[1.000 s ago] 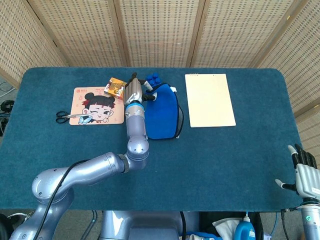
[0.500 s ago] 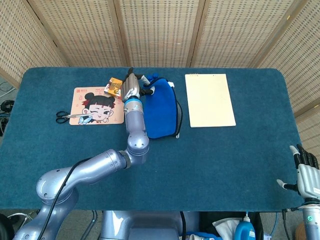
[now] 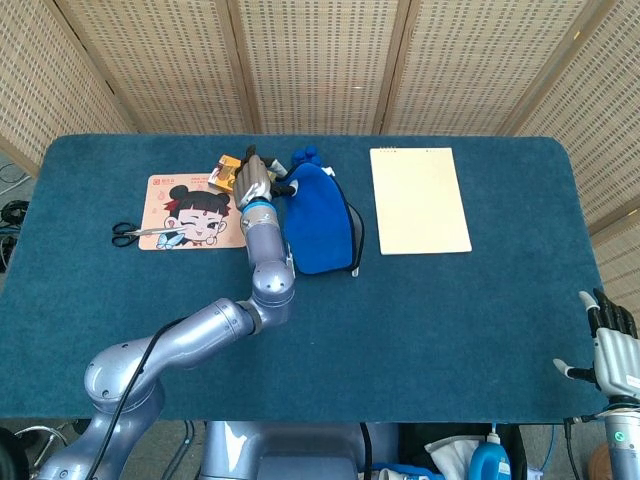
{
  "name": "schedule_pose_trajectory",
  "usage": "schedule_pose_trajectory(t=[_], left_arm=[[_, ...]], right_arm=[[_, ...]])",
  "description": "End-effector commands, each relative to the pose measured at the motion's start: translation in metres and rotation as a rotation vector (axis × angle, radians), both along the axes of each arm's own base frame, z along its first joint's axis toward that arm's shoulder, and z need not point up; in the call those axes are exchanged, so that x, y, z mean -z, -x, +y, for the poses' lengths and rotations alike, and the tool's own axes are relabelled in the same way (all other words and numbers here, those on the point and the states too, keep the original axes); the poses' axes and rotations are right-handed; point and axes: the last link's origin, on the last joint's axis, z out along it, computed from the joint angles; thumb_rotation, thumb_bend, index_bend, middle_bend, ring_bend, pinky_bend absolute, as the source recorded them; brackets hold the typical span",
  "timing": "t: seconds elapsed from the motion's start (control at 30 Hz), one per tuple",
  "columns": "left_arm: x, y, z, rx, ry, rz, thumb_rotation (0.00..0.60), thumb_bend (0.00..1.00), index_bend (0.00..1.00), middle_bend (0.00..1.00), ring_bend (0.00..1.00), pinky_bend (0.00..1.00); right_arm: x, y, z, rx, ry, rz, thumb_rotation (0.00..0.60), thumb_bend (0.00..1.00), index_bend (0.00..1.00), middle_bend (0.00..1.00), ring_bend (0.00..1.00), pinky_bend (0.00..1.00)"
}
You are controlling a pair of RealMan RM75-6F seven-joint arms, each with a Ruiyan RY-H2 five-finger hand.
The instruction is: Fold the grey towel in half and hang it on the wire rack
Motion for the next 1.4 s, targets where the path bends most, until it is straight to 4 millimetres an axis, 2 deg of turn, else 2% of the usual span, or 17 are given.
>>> schedule_pose_trajectory(t=[0.03, 0.1, 0.17, 0.23, 0.27, 0.47, 0.63, 0.83, 1.0, 1.17, 1.23, 1.4], left_arm=[[0.009, 0.005, -0.002, -0.007, 0.022, 0.047, 0.600, 0.67, 0.83, 0.00, 0.00, 0.00], [0.013, 0.010, -0.003, -0.017, 0.034, 0.073, 0.600, 0.66, 0.61, 0.00, 0.00, 0.00], [0.016, 0.011, -0.003, -0.014, 0.031, 0.079, 0.600, 0.61, 0.23, 0.00, 0.00, 0.00], [0.018, 0.011, -0.003, -0.015, 0.030, 0.051, 0.600, 0.55, 0.04, 0.00, 0.00, 0.00], [0.018, 0.011, -0.003, -0.014, 0.026, 0.049, 0.600, 0.52, 0.00, 0.00, 0.00, 0.00], [0.014, 0.010, 0.000, 0.015, -0.007, 0.084, 0.600, 0.40, 0.00, 0.00, 0.00, 0.00], [0.010, 0.007, 0.001, 0.062, -0.013, 0.117, 0.600, 0.26, 0.00, 0.00, 0.00, 0.00], [0.004, 0.009, 0.001, 0.108, -0.025, 0.120, 0.600, 0.24, 0.00, 0.00, 0.00, 0.00], [-0.010, 0.010, -0.001, 0.156, -0.058, 0.129, 0.600, 0.24, 0.00, 0.00, 0.00, 0.00], [-0.039, 0.019, -0.013, 0.244, -0.091, 0.176, 0.600, 0.24, 0.00, 0.00, 0.00, 0.00], [-0.057, 0.028, -0.024, 0.302, -0.112, 0.206, 0.600, 0.24, 0.00, 0.00, 0.00, 0.00], [-0.102, 0.067, -0.058, 0.419, -0.168, 0.284, 0.600, 0.24, 0.00, 0.00, 0.00, 0.00]], right_arm=[[0.000, 0.000, 0.000, 0.001, -0.001, 0.000, 0.600, 0.00, 0.00, 0.00, 0.00, 0.00], [0.000, 0.001, 0.000, 0.003, 0.000, -0.001, 0.600, 0.00, 0.00, 0.00, 0.00, 0.00], [0.000, 0.001, 0.000, 0.005, -0.001, 0.000, 0.600, 0.00, 0.00, 0.00, 0.00, 0.00], [0.001, 0.001, 0.000, 0.005, -0.004, 0.000, 0.600, 0.00, 0.00, 0.00, 0.00, 0.00], [0.001, 0.001, -0.001, 0.005, -0.005, 0.001, 0.600, 0.00, 0.00, 0.00, 0.00, 0.00], [0.001, 0.001, -0.001, 0.005, -0.006, 0.002, 0.600, 0.00, 0.00, 0.00, 0.00, 0.00], [0.002, 0.000, -0.001, 0.001, -0.008, 0.004, 0.600, 0.00, 0.00, 0.00, 0.00, 0.00], [0.001, -0.001, 0.000, -0.002, -0.006, 0.003, 0.600, 0.00, 0.00, 0.00, 0.00, 0.00], [0.001, -0.003, 0.000, -0.010, -0.003, 0.000, 0.600, 0.00, 0.00, 0.00, 0.00, 0.00], [0.000, -0.007, 0.002, -0.027, 0.001, -0.006, 0.600, 0.00, 0.00, 0.00, 0.00, 0.00], [-0.001, -0.010, 0.003, -0.038, 0.004, -0.010, 0.600, 0.00, 0.00, 0.00, 0.00, 0.00], [-0.002, -0.017, 0.006, -0.072, 0.004, -0.018, 0.600, 0.00, 0.00, 0.00, 0.00, 0.00]])
